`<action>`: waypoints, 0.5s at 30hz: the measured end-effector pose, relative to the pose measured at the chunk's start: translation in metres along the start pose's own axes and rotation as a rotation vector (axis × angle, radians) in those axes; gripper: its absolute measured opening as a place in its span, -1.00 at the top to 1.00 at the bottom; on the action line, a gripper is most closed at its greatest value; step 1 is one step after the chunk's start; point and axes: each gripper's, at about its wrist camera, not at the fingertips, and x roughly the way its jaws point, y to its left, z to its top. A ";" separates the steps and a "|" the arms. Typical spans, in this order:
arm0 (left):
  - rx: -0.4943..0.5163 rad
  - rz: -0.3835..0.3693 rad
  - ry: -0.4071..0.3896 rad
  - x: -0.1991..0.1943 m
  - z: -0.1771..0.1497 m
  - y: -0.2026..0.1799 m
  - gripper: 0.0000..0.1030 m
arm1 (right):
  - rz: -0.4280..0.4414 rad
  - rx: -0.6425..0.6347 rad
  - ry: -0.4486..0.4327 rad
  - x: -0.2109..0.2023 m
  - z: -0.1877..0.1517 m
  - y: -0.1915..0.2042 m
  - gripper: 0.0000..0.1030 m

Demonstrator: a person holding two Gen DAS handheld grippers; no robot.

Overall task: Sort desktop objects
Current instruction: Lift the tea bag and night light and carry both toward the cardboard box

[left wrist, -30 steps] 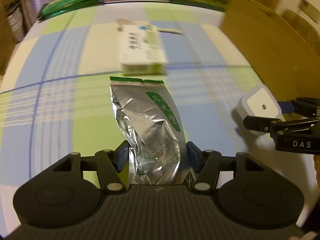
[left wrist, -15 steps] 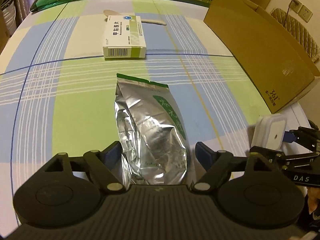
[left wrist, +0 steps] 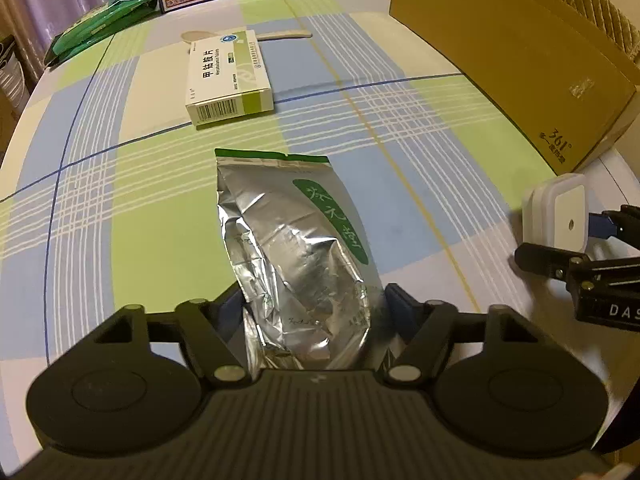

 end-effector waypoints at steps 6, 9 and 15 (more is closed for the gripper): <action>-0.039 -0.028 -0.021 -0.004 0.001 0.004 0.05 | -0.021 0.009 -0.030 -0.002 -0.003 0.002 -0.28; -0.050 -0.034 -0.030 -0.004 0.002 0.005 0.07 | -0.029 0.015 -0.034 -0.001 -0.005 0.002 -0.28; -0.057 -0.034 -0.029 -0.003 0.000 0.005 -0.03 | -0.047 0.002 -0.054 -0.003 -0.007 0.006 -0.22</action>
